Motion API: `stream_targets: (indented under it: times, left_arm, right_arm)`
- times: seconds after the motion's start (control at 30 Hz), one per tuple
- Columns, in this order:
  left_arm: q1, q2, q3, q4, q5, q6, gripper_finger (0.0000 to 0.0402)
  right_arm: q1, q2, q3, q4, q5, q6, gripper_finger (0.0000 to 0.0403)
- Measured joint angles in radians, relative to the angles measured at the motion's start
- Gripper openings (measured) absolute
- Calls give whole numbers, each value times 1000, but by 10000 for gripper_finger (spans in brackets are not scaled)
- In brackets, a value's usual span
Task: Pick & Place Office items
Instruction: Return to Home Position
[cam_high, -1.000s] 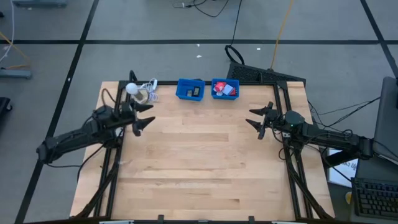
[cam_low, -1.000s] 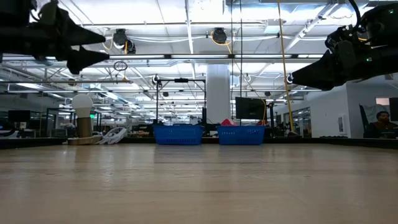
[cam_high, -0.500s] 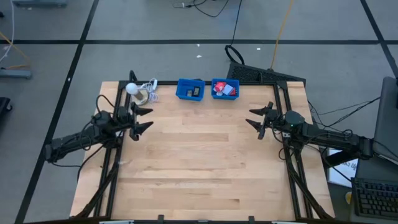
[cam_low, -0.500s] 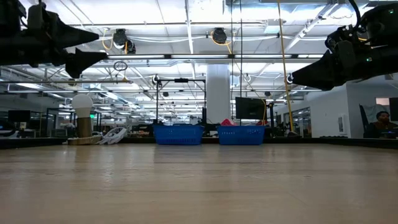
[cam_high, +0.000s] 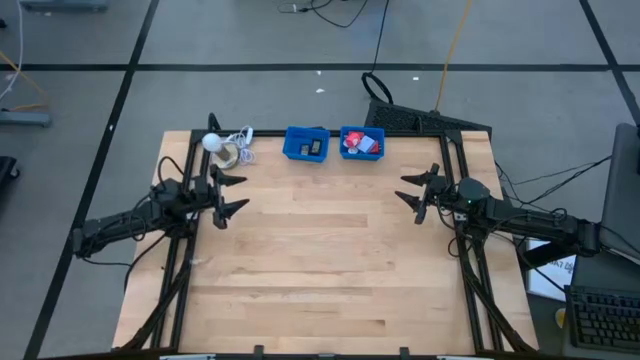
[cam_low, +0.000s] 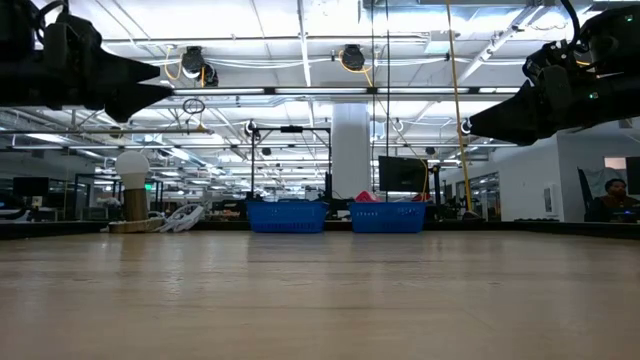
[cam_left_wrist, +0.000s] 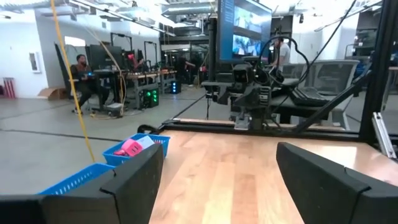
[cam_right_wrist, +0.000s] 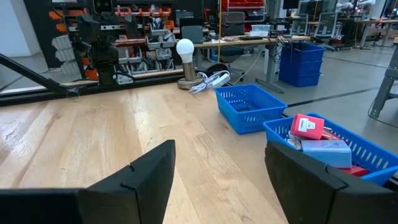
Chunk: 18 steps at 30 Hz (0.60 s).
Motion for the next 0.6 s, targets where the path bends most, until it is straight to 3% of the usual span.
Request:
stream_targets:
  times: [0.33, 0.6]
  left_arm:
    - [1, 0, 0, 4, 0, -26, 324]
    - [1, 0, 0, 4, 0, -28, 310]
  right_arm:
    - [0, 0, 0, 0, 0, 0, 238]
    - [0, 0, 0, 0, 0, 0, 238]
